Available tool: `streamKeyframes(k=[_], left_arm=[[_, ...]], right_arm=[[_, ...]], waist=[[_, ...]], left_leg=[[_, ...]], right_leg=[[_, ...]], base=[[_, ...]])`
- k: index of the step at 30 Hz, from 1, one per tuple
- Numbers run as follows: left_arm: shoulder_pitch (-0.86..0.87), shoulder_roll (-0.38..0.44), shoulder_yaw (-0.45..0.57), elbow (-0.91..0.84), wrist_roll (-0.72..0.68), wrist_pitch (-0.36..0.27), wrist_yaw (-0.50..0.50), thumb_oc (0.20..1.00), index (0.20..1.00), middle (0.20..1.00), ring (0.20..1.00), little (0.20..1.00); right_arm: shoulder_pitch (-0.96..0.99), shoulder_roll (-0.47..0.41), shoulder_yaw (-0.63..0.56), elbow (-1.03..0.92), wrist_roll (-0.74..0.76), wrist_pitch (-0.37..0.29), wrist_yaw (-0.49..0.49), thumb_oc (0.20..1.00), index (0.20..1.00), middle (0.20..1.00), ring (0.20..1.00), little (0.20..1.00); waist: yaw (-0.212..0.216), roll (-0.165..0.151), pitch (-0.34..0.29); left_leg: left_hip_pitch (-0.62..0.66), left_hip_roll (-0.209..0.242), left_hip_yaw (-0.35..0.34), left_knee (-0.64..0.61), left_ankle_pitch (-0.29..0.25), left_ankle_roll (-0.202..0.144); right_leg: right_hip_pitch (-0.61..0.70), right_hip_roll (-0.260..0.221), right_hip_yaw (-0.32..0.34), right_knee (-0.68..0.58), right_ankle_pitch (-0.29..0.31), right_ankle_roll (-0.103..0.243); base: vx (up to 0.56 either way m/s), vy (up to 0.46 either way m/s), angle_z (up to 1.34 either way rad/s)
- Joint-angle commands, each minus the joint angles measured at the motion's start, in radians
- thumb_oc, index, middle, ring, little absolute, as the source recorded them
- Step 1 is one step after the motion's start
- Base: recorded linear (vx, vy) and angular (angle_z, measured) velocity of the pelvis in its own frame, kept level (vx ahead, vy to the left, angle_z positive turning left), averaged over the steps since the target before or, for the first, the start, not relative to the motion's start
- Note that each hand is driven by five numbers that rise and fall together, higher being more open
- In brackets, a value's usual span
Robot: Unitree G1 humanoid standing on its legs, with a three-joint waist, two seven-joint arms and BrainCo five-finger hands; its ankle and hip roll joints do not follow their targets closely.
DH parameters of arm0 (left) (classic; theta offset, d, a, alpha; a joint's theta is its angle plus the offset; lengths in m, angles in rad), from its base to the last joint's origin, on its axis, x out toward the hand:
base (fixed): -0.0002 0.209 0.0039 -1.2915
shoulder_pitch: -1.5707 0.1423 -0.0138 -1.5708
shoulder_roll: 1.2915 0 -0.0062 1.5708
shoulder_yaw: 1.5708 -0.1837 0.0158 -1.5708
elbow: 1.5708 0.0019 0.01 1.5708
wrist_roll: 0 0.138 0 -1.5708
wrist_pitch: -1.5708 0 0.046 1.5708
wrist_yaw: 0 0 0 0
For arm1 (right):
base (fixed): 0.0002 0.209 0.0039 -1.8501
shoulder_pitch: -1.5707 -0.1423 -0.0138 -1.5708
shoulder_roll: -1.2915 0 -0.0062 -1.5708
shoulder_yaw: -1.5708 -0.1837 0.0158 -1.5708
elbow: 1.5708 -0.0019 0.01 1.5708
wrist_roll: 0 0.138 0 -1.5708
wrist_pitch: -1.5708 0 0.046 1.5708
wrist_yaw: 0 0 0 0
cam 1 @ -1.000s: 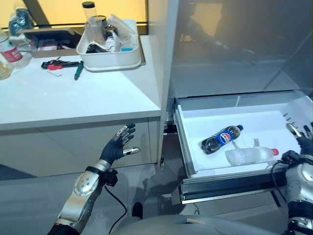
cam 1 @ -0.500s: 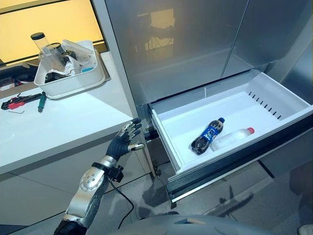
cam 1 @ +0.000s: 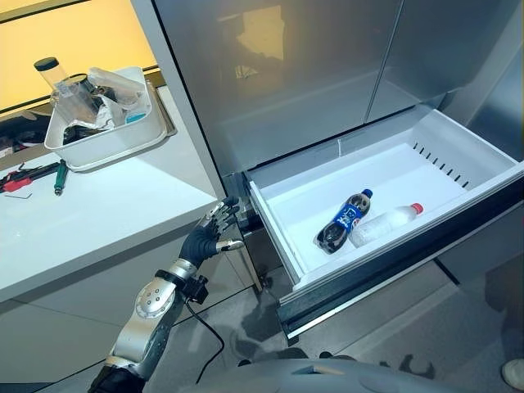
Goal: Take the drinks into the refrigerator
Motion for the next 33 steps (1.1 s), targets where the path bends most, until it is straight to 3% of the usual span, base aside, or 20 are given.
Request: streamKeyframes(k=[1,8,16,33], left_arm=[[-0.018,0.009,0.051,-0.038,-0.033,-0.055,-0.003,1.0,1.0,1.0,1.0,1.0],[0.012,0.0,0.067,-0.027,-0.023,-0.061,0.014,1.0,1.0,1.0,1.0,1.0],[0.013,-0.021,0.072,-0.01,0.002,-0.073,0.051,1.0,1.0,1.0,1.0,1.0],[-0.018,0.006,0.025,-0.005,-0.005,-0.095,0.113,1.0,1.0,1.0,1.0,1.0]], right_arm=[[-0.127,0.014,0.082,-0.08,-0.14,-0.023,-0.001,0.2,0.2,0.2,0.2,0.2],[-0.254,0.038,0.225,-0.349,-0.25,-0.035,-0.007,0.2,0.2,0.2,0.2,0.2],[-0.418,0.002,0.367,-0.585,-0.355,-0.038,0.012,0.2,0.2,0.2,0.2,0.2],[-0.883,-0.07,0.676,-0.499,-0.459,-0.002,-0.01,0.2,0.2,0.2,0.2,0.2]], waist=[[0.066,-0.019,0.002],[0.116,-0.025,0.016],[0.174,-0.05,0.039],[0.265,-0.094,0.14]], left_leg=[[0.069,-0.046,-0.017,0.008,-0.143,0.067],[0.056,-0.053,-0.049,0.008,-0.129,0.064],[0.026,-0.055,-0.095,0.008,-0.105,0.06],[-0.094,-0.066,-0.159,0.008,-0.043,0.057]], right_leg=[[-0.069,0.035,-0.013,0.004,0.049,0.021],[-0.06,0.028,-0.051,0.004,0.045,0.02],[-0.062,0.021,-0.1,0.004,0.046,0.014],[-0.154,0.012,-0.17,0.004,0.089,0.006]], base=[[0.0,0.0,0.0],[0.0,-0.008,0.1],[-0.03,-0.019,0.13],[-0.06,-0.011,0.14]])
